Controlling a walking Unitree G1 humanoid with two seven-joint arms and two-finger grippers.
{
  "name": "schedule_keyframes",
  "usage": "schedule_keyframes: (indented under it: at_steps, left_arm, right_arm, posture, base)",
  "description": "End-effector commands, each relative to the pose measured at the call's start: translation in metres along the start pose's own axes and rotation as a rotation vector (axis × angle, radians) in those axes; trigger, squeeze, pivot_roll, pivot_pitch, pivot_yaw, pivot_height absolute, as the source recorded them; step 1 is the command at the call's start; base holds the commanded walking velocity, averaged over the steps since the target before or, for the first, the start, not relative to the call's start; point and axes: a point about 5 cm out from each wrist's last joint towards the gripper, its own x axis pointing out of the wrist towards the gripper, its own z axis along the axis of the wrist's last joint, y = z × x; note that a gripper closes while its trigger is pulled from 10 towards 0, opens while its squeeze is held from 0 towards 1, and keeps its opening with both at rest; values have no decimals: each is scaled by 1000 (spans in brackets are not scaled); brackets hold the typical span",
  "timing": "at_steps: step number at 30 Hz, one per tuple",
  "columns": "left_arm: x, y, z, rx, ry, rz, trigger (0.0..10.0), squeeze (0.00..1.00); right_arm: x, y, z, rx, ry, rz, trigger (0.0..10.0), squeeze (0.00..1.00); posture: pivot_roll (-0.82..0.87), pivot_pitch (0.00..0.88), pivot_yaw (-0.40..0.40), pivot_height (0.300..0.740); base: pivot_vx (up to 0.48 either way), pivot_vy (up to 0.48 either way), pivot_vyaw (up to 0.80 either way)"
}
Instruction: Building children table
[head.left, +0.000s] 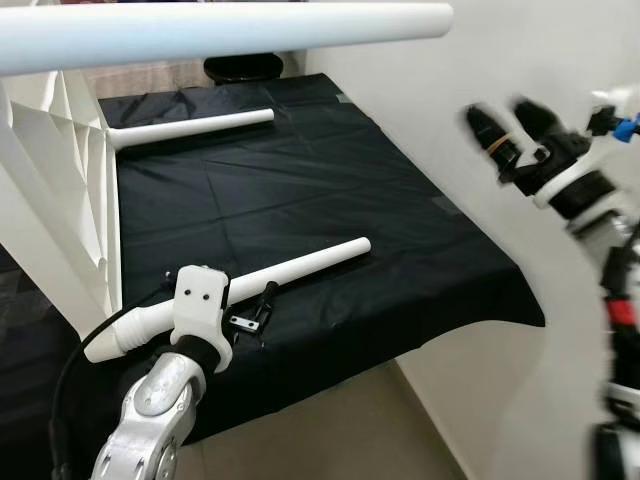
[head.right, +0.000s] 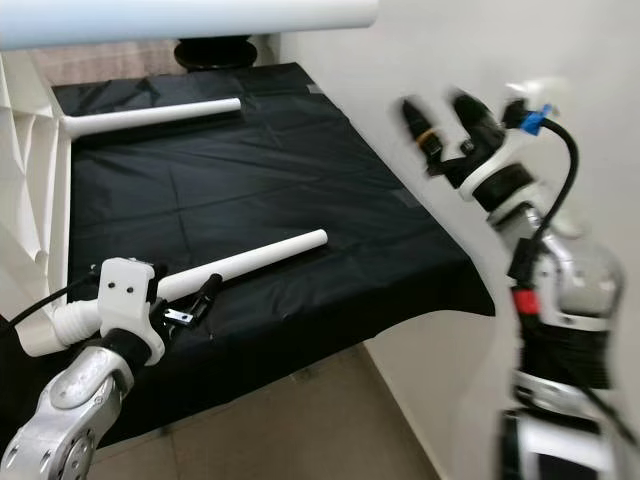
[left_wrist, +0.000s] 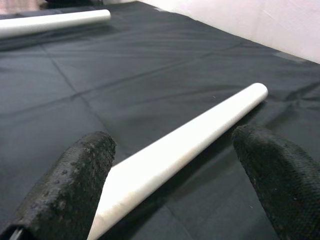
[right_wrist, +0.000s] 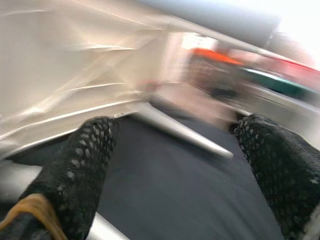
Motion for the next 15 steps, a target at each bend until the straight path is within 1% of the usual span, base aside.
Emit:
schedule_keyframes:
  at_steps: [1, 3, 4, 5, 6, 7, 8, 9, 10, 11, 12, 13, 14, 15]
  left_arm:
    - [2, 1, -1, 16, -9, -3, 10000, 0]
    - [0, 3, 4, 27, -45, 10, 10000, 0]
    - [-1, 3, 6, 31, -56, 15, 10000, 0]
    - [-1, 3, 6, 31, -56, 15, 10000, 0]
    - [-1, 4, 9, 32, -75, 29, 10000, 0]
    - [-2, 5, 11, 33, -86, 39, 10000, 0]
    - [-2, 5, 11, 33, -86, 39, 10000, 0]
    - [-3, 6, 12, 29, -99, 61, 10000, 0]
    - [-4, 7, 13, 26, -107, 76, 10000, 0]
    - [-6, 9, 13, 12, -113, 109, 10000, 0]
    - [-8, 11, 12, -6, -114, 136, 10000, 0]
    - [-10, 13, 12, -19, -114, 152, 10000, 0]
    - [-10, 13, 12, -19, -114, 152, 10000, 0]
    - [-10, 14, 11, -26, -114, 160, 10000, 0]
  right_arm:
    - [13, 15, -3, -163, 121, 150, 10000, 0]
    - [28, 10, -4, -400, 186, 130, 10000, 0]
    - [33, 8, -3, -464, 192, 118, 10000, 0]
    - [33, 8, -3, -464, 192, 118, 10000, 0]
    - [40, 1, -1, -560, 203, 80, 10000, 0]
    - [44, -3, 1, -613, 209, 58, 10000, 0]
    - [44, -3, 1, -613, 209, 58, 10000, 0]
    - [50, -16, 8, -698, 223, -32, 10000, 0]
    - [55, -25, 14, -754, 231, -92, 10000, 0]
    - [56, -37, 32, -790, 197, -175, 10000, 0]
    - [56, -43, 48, -802, 151, -219, 10000, 0]
    - [55, -46, 57, -800, 117, -235, 10000, 0]
    - [55, -46, 57, -800, 117, -235, 10000, 0]
    - [54, -47, 62, -799, 98, -241, 10000, 0]
  posture:
    - [-90, 15, -55, 740]
    - [-88, 9, -49, 740]
    - [-88, 9, -49, 740]
    - [-88, 9, -49, 740]
    - [-80, 1, -51, 740]
    - [-80, 1, -51, 740]
    - [-80, 1, -51, 740]
    - [-71, 0, -60, 740]
    - [-71, 0, -60, 740]
    - [-58, 0, -73, 740]
    - [-57, 0, -75, 740]
    - [-57, 0, -75, 740]
    - [-57, 0, -75, 740]
    - [-56, 0, -75, 740]
  base:
    - [0, 0, 0]
    - [0, 0, 0]
    - [0, 0, 0]
    - [0, 0, 0]
    - [0, 0, 0]
    - [0, 0, 0]
    - [0, 0, 0]
    - [0, 0, 0]
    - [0, 0, 0]
    - [0, 0, 0]
    - [0, 0, 0]
    - [0, 0, 0]
    - [0, 0, 0]
    - [0, 0, 0]
